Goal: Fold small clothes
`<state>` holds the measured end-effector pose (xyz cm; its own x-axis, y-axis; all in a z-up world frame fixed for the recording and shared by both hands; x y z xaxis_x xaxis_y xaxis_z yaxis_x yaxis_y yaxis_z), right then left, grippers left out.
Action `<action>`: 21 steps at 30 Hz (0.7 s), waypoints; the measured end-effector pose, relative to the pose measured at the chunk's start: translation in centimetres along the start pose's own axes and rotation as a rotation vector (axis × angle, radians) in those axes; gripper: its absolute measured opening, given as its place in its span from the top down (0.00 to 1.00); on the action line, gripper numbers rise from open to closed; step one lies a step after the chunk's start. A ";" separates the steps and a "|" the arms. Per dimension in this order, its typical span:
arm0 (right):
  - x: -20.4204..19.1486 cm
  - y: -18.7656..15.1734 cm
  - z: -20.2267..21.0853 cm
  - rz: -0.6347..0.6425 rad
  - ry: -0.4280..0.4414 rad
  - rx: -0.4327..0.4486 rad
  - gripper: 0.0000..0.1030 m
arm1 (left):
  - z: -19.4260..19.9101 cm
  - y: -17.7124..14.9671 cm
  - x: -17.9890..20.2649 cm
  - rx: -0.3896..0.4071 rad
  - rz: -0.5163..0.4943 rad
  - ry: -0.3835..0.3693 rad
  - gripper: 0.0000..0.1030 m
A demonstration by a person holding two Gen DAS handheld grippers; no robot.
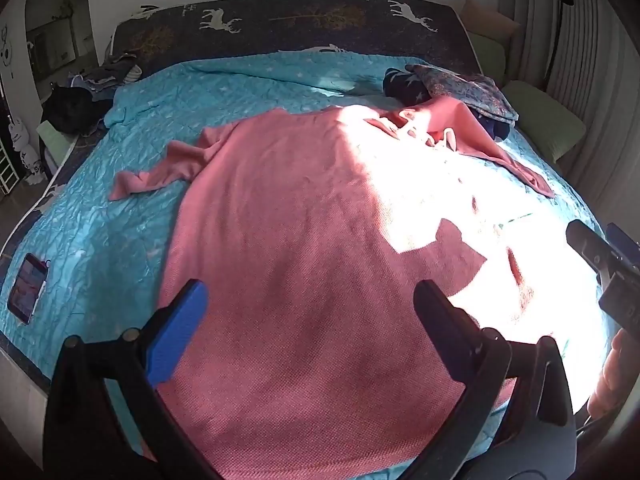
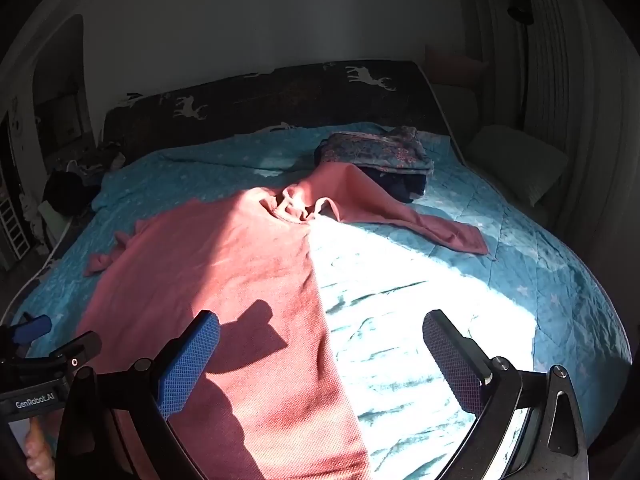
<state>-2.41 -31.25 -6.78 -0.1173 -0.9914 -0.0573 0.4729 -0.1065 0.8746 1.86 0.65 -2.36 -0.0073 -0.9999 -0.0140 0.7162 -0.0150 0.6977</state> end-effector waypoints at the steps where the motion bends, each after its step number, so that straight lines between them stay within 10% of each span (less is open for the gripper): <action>1: 0.0 0.0 0.0 0.004 -0.003 0.004 0.00 | -0.1 0.0 0.1 -0.001 -0.003 0.002 0.01; 21: -0.3 -0.6 -0.4 0.010 -0.002 -0.009 0.00 | -0.5 -0.2 0.5 -0.014 -0.021 0.003 0.01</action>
<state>-2.28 -30.91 -7.51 -0.1145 -0.9923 -0.0478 0.4820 -0.0976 0.8707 2.01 0.15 -2.86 -0.0207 -0.9993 -0.0311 0.7253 -0.0364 0.6874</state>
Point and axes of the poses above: each gripper's, at about its wrist camera, not at the fingertips, and z roughly against the way its jaws point, x to its right, y to its top, the point moved 1 cm from there along -z, roughly the way its jaws point
